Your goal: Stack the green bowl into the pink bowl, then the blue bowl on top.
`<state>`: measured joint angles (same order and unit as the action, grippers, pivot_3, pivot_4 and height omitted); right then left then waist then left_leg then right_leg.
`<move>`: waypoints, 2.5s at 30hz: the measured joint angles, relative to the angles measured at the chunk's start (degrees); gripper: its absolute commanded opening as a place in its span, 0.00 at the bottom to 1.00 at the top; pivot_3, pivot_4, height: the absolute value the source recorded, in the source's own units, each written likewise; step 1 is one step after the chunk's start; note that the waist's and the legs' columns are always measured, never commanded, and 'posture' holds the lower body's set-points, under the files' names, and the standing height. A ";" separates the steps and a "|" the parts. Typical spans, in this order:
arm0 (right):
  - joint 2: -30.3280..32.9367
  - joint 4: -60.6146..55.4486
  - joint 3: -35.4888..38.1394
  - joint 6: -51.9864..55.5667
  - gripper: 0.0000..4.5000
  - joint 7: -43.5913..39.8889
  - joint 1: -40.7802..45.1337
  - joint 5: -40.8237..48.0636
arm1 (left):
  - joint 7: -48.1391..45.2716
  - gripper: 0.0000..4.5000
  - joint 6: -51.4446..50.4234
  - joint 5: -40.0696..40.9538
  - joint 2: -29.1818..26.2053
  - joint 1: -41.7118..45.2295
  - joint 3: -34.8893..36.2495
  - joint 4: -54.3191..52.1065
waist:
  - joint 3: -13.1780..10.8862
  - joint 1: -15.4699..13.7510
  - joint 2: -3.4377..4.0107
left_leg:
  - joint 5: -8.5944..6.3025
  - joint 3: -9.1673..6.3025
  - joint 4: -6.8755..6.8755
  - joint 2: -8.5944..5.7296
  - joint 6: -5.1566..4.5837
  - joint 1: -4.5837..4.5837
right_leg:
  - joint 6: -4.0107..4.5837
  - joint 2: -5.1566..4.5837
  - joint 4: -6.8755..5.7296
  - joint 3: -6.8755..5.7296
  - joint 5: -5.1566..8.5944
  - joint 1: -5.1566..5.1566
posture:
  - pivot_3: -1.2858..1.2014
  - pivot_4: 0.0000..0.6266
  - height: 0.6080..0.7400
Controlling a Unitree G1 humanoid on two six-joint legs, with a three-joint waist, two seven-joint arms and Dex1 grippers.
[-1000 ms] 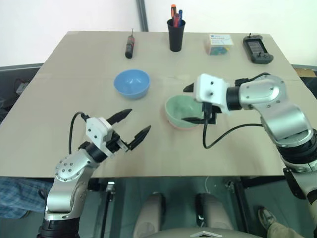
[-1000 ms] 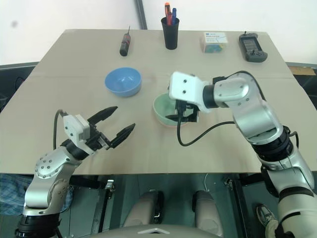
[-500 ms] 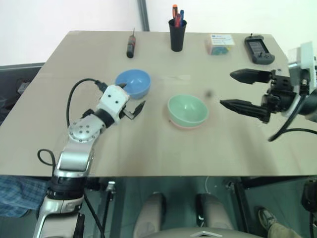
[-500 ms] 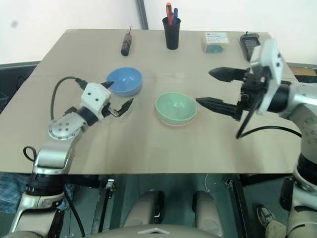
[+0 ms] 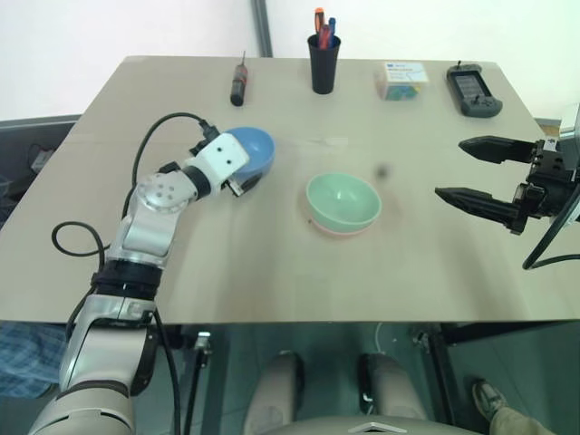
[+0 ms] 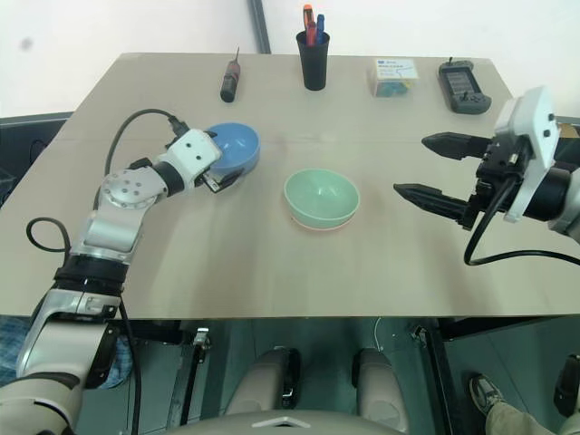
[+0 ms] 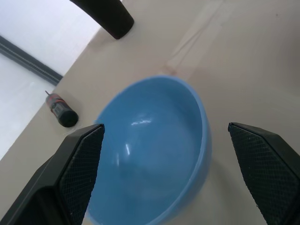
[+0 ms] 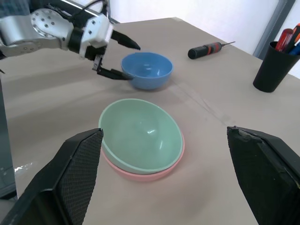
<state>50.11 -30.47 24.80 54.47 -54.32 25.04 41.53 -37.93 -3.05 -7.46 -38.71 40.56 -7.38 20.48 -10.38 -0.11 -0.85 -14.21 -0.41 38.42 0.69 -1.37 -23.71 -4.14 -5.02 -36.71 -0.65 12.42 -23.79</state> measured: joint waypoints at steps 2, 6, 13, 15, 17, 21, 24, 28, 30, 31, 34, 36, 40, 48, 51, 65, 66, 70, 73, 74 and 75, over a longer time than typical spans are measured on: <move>0.58 0.00 0.06 -0.68 0.99 0.62 -0.66 0.20 | -1.29 1.00 0.72 -0.49 0.10 1.29 -1.02 2.38 | 0.00 -0.05 0.00 | 0.00 0.00 0.00 0.00 0.00 0.00 | 0.00 0.00 0.01 0.00 0.00 0.00 | 0.52 0.24 1.00; 0.92 0.01 0.11 -1.34 0.99 1.86 -1.15 0.81 | -3.11 1.00 2.73 -2.28 1.23 3.12 -3.55 7.89 | 0.00 -0.21 -0.01 | 0.00 0.01 0.01 -0.01 0.00 -0.01 | 0.00 0.00 0.01 0.00 0.00 0.00 | 0.52 0.24 1.00; 2.69 0.14 0.29 -2.56 1.00 2.77 -1.84 2.02 | -4.85 0.50 4.18 -5.13 2.55 8.15 -5.95 14.96 | -0.01 -0.46 -0.02 | 0.00 -0.01 0.02 -0.01 0.00 -0.03 | -0.01 0.00 0.01 -0.01 0.00 0.00 | 0.52 0.24 1.00; 3.33 0.30 0.57 -2.73 1.00 2.92 -2.29 2.23 | -4.84 0.30 4.25 -5.92 3.52 9.24 -6.29 16.13 | -0.01 -0.55 -0.03 | 0.00 -0.01 0.03 -0.01 0.00 -0.03 | -0.01 0.00 0.00 -0.01 0.00 0.00 | 0.52 0.24 1.00; 4.13 0.39 0.97 -3.30 1.00 2.90 -3.79 2.47 | -4.91 0.10 4.28 -6.31 4.46 9.69 -6.65 16.95 | -0.01 -0.67 -0.03 | 0.00 -0.02 0.03 -0.02 0.00 -0.04 | -0.01 0.00 0.01 -0.01 0.00 0.00 | 0.52 0.24 1.00; 5.03 0.68 1.16 -3.90 1.00 2.39 -5.84 2.50 | -5.63 0.01 4.80 -6.90 5.09 9.78 -6.91 17.95 | -0.02 -0.59 -0.05 | 0.00 -0.01 0.04 -0.01 0.00 -0.05 | -0.01 0.00 0.00 -0.01 0.00 -0.01 | 0.52 0.24 1.00; 5.70 1.16 1.17 -4.80 1.00 2.18 -6.67 2.48 | -5.69 0.01 5.04 -6.93 5.39 9.91 -6.91 18.34 | -0.02 -0.55 -0.05 | 0.00 -0.01 0.04 -0.01 0.00 -0.04 | -0.01 0.00 -0.01 -0.01 0.00 -0.01 | 0.52 0.24 1.00; 5.80 1.26 1.18 -5.42 1.00 2.18 -7.20 2.49 | -5.67 0.01 5.16 -6.96 5.79 11.15 -6.90 19.30 | -0.03 -0.59 -0.06 | 0.00 -0.03 0.07 -0.01 0.00 -0.06 | -0.01 0.00 -0.02 -0.03 0.00 -0.01 | 0.52 0.24 1.00; 6.08 1.29 1.10 -6.14 1.00 1.94 -7.96 2.42 | -5.53 0.01 6.47 -6.94 6.50 15.13 -6.83 20.87 | -0.06 -0.84 -0.11 | 0.00 -0.09 0.14 -0.02 0.00 -0.13 | -0.01 -0.01 -0.02 -0.08 0.00 0.00 | 0.52 0.24 1.00; 6.29 1.38 1.00 -6.53 1.00 1.68 -8.40 2.29 | -5.54 0.01 7.67 -6.93 6.72 17.20 -6.76 21.34 | -0.07 -0.86 -0.13 | 0.00 -0.09 0.15 -0.04 0.00 -0.14 | -0.02 -0.02 -0.01 -0.08 0.00 0.00 | 0.52 0.24 1.00; 6.34 2.07 0.84 -7.38 1.00 1.28 -8.41 2.10 | -6.64 0.01 11.84 -6.82 7.90 21.43 -6.79 21.11 | -0.07 -0.69 -0.13 | 0.00 -0.02 0.16 -0.07 -0.01 -0.11 | -0.02 -0.06 0.00 -0.03 0.00 0.01 | 0.52 0.24 1.00; 7.11 2.69 0.46 -7.83 1.00 0.77 -9.00 1.59 | -10.52 0.01 14.35 -5.71 9.77 21.63 -7.47 19.72 | -0.07 -0.66 -0.13 | 0.00 -0.03 0.16 -0.06 -0.01 -0.10 | -0.02 -0.05 -0.01 -0.03 0.00 0.01 | 0.52 0.24 1.00; 7.61 3.36 -1.74 -9.03 1.00 -0.29 -9.16 0.68 | -18.38 0.01 17.08 -2.64 14.45 21.64 -10.53 14.33 | -0.08 -0.67 -0.14 | 0.00 -0.03 0.18 -0.06 0.00 -0.14 | -0.02 -0.05 -0.01 -0.03 0.00 0.00 | 0.52 0.24 1.00; 8.22 3.87 -1.83 -9.77 1.00 -0.27 -9.86 0.23 | -37.82 0.01 18.01 5.48 12.25 18.88 -15.32 -3.00 | -0.07 0.31 -0.11 | 0.00 0.01 0.17 0.00 -0.01 -0.01 | -0.02 0.01 -0.09 0.05 0.00 0.00 | 0.52 0.24 1.00; 8.22 3.71 -1.81 -9.77 1.00 -0.19 -10.41 0.28 | -41.83 0.01 16.51 6.56 9.87 17.37 -15.70 -5.56 | -0.07 0.41 -0.11 | 0.00 -0.01 0.23 0.00 -0.01 -0.05 | -0.02 0.01 -0.12 0.04 0.00 0.00 | 0.52 0.24 1.00; 8.21 3.85 -1.83 -11.02 1.00 0.28 -10.92 -0.24 | -46.87 0.88 13.60 8.05 5.69 15.89 -15.71 -11.01 | -0.07 0.14 -0.11 | 0.00 -0.02 0.33 -0.01 -0.02 -0.06 | -0.03 0.01 -0.12 0.04 0.00 0.04 | 0.52 0.24 1.00; 8.21 4.04 -1.85 -11.09 1.00 0.28 -10.92 -0.32 | -46.53 0.98 13.60 7.63 5.69 15.89 -15.71 -11.01 | -0.07 0.14 -0.11 | 0.00 -0.02 0.33 -0.01 -0.02 -0.06 | -0.03 0.01 -0.12 0.03 0.00 0.04 | 0.52 0.24 1.00; 8.17 4.27 -1.88 -11.42 1.00 0.26 -10.98 -0.56 | -43.49 1.00 11.75 8.00 6.46 14.99 -14.81 -11.60 | -0.07 0.13 -0.11 | 0.00 -0.02 0.34 -0.01 -0.02 -0.06 | -0.03 0.01 -0.12 0.04 0.00 0.04 | 0.52 0.24 1.00; 8.16 4.24 -1.86 -12.04 1.00 0.08 -12.03 -0.60 | -41.91 1.00 5.32 11.83 6.74 12.97 -12.09 -13.09 | -0.07 0.23 -0.11 | 0.00 -0.03 0.34 0.00 -0.02 -0.05 | -0.03 0.01 -0.14 0.04 0.00 0.04 | 0.52 0.24 1.00; 8.04 4.23 -1.84 -12.34 1.00 -0.11 -12.87 -0.61 | -41.29 1.00 2.66 13.92 6.70 11.77 -10.41 -13.73 | -0.07 0.32 -0.11 | 0.00 -0.03 0.34 0.00 -0.02 -0.04 | -0.03 0.02 -0.14 0.04 0.00 0.04 | 0.52 0.24 1.00; 7.89 4.26 -1.83 -12.38 1.00 -0.22 -13.61 -0.63 | -40.69 1.00 0.27 15.53 6.49 10.49 -8.68 -14.17 | -0.07 0.48 -0.11 | 0.00 -0.03 0.34 0.01 -0.02 -0.04 | -0.03 0.02 -0.16 0.04 0.00 0.04 | 0.52 0.24 1.00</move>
<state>58.01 -26.21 22.97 42.09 -54.53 11.42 40.90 -78.61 -2.78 8.07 -32.22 51.05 -16.07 6.31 -10.45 0.37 -0.95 -14.21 -0.44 38.76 0.71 -1.39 -23.75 -4.17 -5.00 -36.87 -0.61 12.42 -23.76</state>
